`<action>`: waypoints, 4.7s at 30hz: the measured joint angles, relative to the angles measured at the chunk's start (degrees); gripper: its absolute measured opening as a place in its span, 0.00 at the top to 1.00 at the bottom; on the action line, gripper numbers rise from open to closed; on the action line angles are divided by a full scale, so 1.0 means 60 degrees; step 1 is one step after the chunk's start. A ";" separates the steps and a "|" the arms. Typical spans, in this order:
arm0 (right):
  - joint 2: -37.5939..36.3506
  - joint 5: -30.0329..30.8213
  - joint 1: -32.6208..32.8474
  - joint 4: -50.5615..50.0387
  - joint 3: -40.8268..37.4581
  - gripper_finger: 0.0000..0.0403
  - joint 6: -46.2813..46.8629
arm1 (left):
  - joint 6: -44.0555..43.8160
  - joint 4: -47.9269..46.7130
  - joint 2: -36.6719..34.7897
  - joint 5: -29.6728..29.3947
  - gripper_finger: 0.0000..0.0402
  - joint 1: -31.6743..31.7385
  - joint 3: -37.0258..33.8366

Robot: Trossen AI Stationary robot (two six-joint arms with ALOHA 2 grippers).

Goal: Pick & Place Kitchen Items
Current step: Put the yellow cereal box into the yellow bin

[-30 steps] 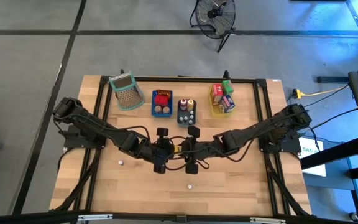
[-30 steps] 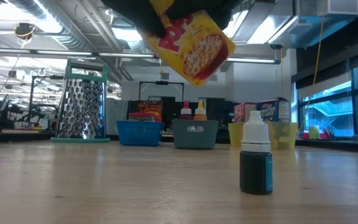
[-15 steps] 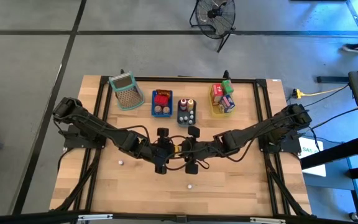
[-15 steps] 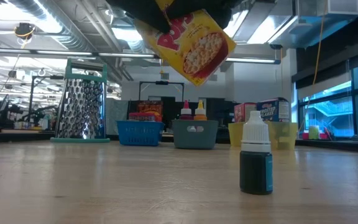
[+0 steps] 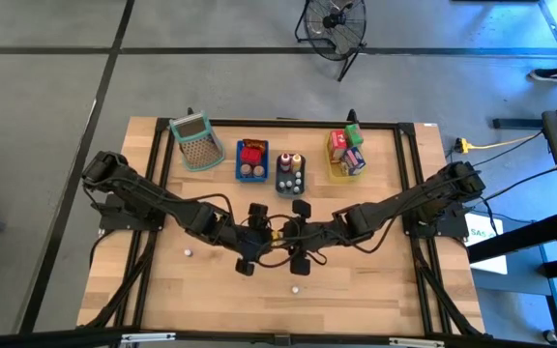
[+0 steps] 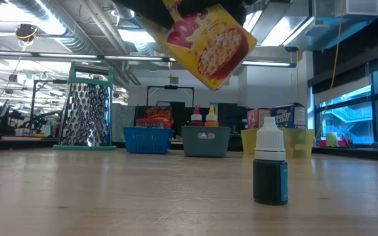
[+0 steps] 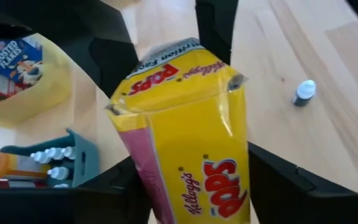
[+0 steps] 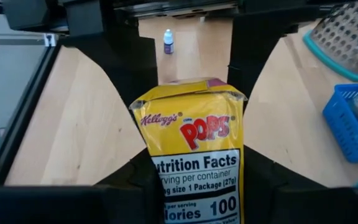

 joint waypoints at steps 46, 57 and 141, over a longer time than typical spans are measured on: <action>-0.3804 0.1088 0.1069 -0.9064 0.0772 0.65 0.4862 | -0.2985 -0.2377 -0.1453 -0.0434 0.39 0.0105 -0.0073; -0.4300 0.4982 0.1650 -1.1741 0.0506 0.65 0.8051 | -0.3140 -0.2481 -0.1453 -0.0383 0.39 0.0173 -0.0073; -0.2419 1.0307 -0.2249 0.1297 -0.6524 0.65 0.4660 | -0.3956 -0.2230 -0.1390 -0.0914 0.40 0.0184 -0.0080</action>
